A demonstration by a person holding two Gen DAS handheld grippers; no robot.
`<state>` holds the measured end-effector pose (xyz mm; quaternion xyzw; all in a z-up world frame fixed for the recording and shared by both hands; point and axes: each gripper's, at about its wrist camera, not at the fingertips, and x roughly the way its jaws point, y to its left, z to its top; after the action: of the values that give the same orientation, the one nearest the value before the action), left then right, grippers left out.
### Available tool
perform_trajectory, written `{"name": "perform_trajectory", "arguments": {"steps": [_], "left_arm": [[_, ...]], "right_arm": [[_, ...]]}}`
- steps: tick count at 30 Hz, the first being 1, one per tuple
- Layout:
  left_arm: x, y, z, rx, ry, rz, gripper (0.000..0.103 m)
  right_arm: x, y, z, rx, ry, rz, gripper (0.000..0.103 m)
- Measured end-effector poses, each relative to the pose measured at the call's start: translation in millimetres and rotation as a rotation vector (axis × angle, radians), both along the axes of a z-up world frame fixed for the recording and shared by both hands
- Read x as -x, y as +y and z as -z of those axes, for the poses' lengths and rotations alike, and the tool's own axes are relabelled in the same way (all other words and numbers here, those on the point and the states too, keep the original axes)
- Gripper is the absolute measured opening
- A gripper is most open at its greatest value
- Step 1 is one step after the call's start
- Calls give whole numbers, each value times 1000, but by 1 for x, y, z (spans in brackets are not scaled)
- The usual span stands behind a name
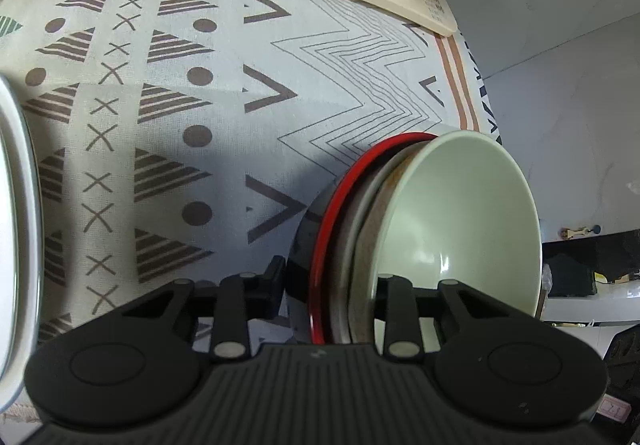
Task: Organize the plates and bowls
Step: 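Lift the nested bowl stack with both grippers and carry it over the plates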
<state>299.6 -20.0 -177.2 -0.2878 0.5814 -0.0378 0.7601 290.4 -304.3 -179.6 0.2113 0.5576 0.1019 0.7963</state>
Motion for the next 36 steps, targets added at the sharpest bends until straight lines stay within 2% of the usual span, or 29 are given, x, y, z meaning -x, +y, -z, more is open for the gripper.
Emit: {"name": "perform_trajectory", "arguments": {"steps": [7,15,25,36], "left_arm": [[9,4,-3,12,-17,-4,31],[22,19,-22,9,-62,-37,31],[44,61,-49,-9,-112,-151,31],[81,110,-65,-23,-132,-282,31]], "right_arm": [[5,4,-6,18,-32,-16,28],[7,17,-22,2,-72,-45,28],[3,58,-42,-23,-129,-154,28],[9,111,-57,-34,-155,-294,28]]}}
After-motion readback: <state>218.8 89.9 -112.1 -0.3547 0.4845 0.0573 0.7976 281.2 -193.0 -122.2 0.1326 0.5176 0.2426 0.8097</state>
